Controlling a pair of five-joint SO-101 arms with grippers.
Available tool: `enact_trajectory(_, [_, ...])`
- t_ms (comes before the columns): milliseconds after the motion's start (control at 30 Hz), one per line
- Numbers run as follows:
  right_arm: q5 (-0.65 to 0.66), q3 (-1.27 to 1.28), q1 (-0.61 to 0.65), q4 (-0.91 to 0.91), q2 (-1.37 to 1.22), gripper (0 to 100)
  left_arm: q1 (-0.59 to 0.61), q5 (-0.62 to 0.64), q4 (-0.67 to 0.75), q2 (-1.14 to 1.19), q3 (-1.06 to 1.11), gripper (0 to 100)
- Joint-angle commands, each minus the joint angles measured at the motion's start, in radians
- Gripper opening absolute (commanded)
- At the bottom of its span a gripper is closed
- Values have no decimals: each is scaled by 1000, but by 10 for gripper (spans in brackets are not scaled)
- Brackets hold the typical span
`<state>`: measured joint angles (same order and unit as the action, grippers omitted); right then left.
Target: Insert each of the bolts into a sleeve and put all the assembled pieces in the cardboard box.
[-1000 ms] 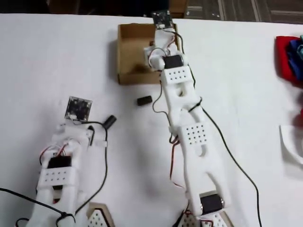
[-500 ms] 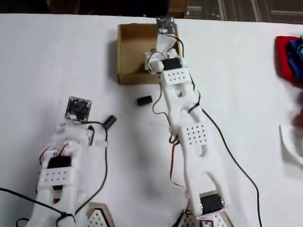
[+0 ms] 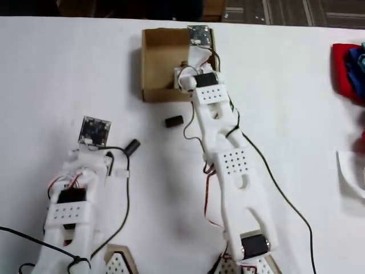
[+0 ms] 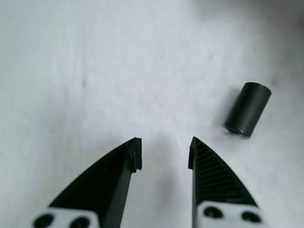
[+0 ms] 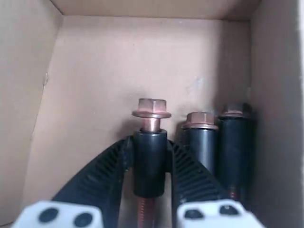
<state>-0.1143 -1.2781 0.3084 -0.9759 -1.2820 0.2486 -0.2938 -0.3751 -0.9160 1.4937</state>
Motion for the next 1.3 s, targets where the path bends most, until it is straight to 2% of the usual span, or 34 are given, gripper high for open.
enact_trajectory(0, [-8, -15, -13, -5, 13, 118, -2, -5, 23, 2, -4, 177])
enact_trajectory(133, [-6, -34, -4, -5, 16, 207, -2, -5, 23, 2, -4, 177])
enact_trajectory(300, [-8, -144, 1, -42, 16, 195, -2, -5, 23, 2, -4, 177])
enact_trajectory(500, [-8, -405, -18, -194, 24, 140, -2, -5, 23, 2, -4, 177])
enact_trajectory(767, [-8, -384, -168, -354, 130, 81, -2, -5, 23, 2, -4, 177])
enact_trajectory(900, [-8, -384, -231, -578, 154, 84, -2, -5, 23, 2, -4, 177])
enact_trajectory(1000, [-8, -382, -232, -792, 189, 84, -2, -5, 21, 2, -4, 177])
enact_trajectory(1167, [-3, -282, -209, -799, 288, 84, -2, -5, 18, 0, -4, 177])
enact_trajectory(1267, [107, -104, -162, -799, 441, 84, -2, -5, 17, 0, -4, 177])
